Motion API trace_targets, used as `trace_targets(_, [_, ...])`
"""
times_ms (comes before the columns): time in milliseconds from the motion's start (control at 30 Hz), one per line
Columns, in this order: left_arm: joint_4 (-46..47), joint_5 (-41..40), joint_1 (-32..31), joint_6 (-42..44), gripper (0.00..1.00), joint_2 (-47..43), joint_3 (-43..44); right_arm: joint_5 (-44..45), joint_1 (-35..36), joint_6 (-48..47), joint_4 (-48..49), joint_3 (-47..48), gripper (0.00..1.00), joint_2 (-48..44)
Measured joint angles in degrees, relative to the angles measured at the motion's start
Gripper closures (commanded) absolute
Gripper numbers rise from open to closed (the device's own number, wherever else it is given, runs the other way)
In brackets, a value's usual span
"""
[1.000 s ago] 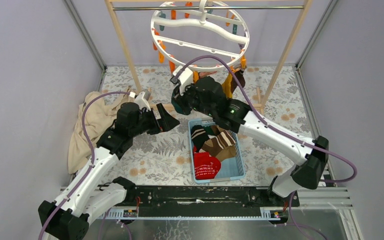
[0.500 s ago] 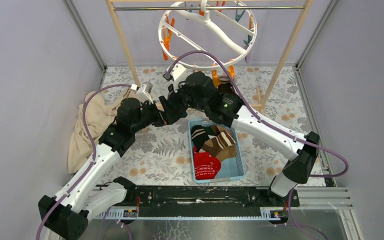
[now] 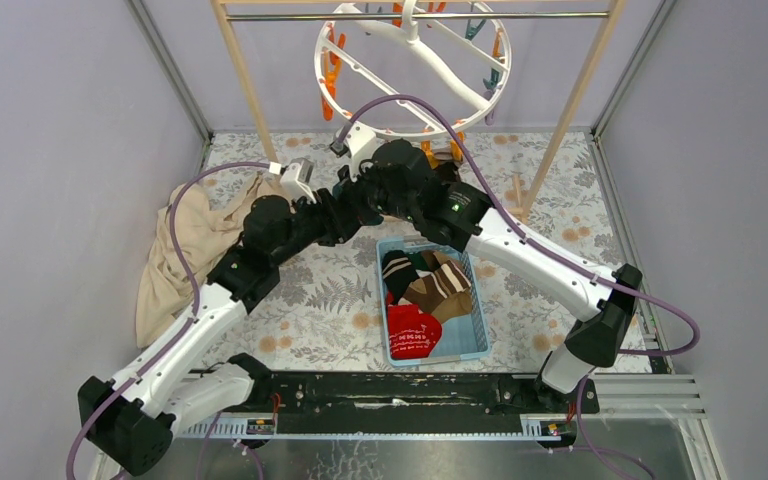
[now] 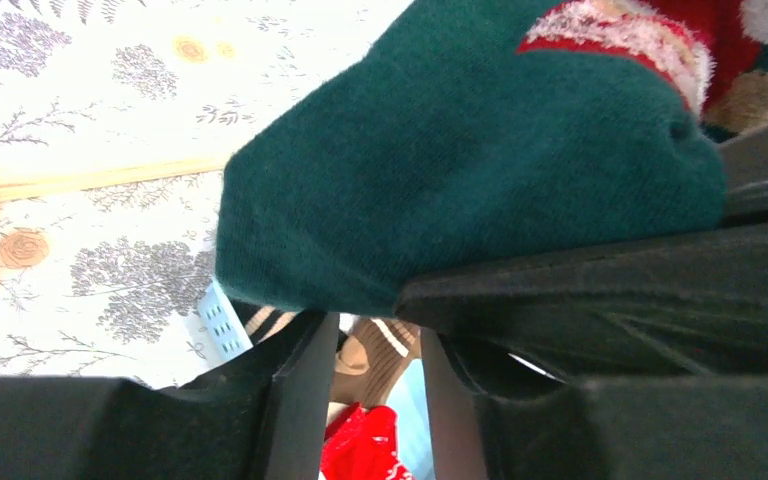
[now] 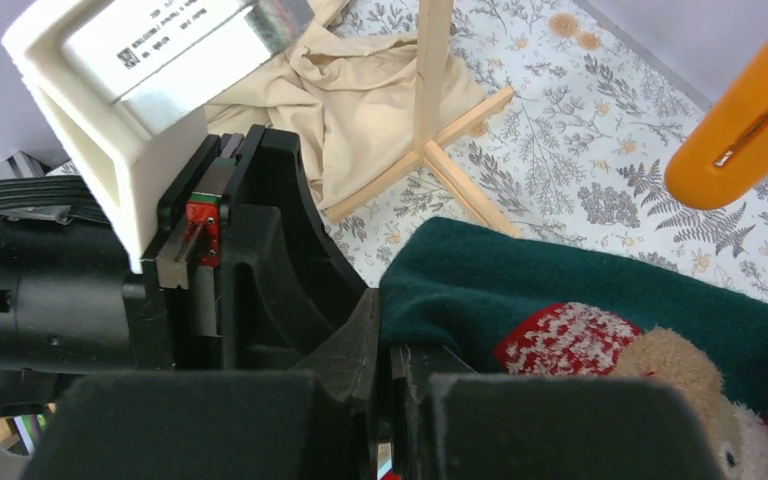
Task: Remove the socks clipped to the hanger
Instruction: Remove the sock from the hanger.
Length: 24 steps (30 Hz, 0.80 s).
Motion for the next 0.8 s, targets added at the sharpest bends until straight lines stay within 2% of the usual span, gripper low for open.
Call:
trace_targets(100, [0.28,-0.22,-0.11,0.26,0.72,0.87,0.02,-0.11,0.0,0.42,-0.63,0.0,1.0,0.0])
trace_targets(200, [0.37,-0.35,-0.35,0.31,0.91,1.07,0.04,-0.2,0.0,0.92,-0.79,0.02,0.99,0.0])
trace_targets(267, [0.42,-0.44,-0.39,0.24,0.99,1.07,0.2,-0.2,0.02,1.16,-0.83,0.0,0.98,0.0])
trace_targets(400, [0.44,-0.46,-0.42,0.22,1.0,1.05,0.35,-0.11,0.02,1.66,-1.01,0.0,0.88,0.0])
trace_targets(500, [0.35,-0.46,-0.44,0.22,1.0,0.94,0.35,0.09,0.02,2.12,-1.18,-0.02,0.69,-0.04])
trace_targets(600, [-0.04,-0.44,-0.44,0.2,1.0,0.61,0.35,1.33,-0.11,2.56,-1.09,-0.87,0.62,-0.66])
trace_targets(633, [-0.17,-0.44,-0.44,0.2,1.0,0.52,0.35,1.6,-0.15,2.64,-1.03,-1.44,0.62,-1.16])
trace_targets(733, [-0.28,-0.46,-0.46,0.17,1.0,0.39,0.35,2.01,-0.2,3.08,-0.87,-3.52,0.8,-3.06])
trace_targets(767, [-0.2,-0.48,-0.48,0.17,0.98,0.35,0.37,2.08,-0.15,3.15,-0.74,-4.15,0.89,-3.61])
trace_targets(800, [-0.15,-0.52,-0.5,0.17,0.91,0.31,0.39,1.97,-0.09,3.45,-0.63,-5.03,0.94,-4.31])
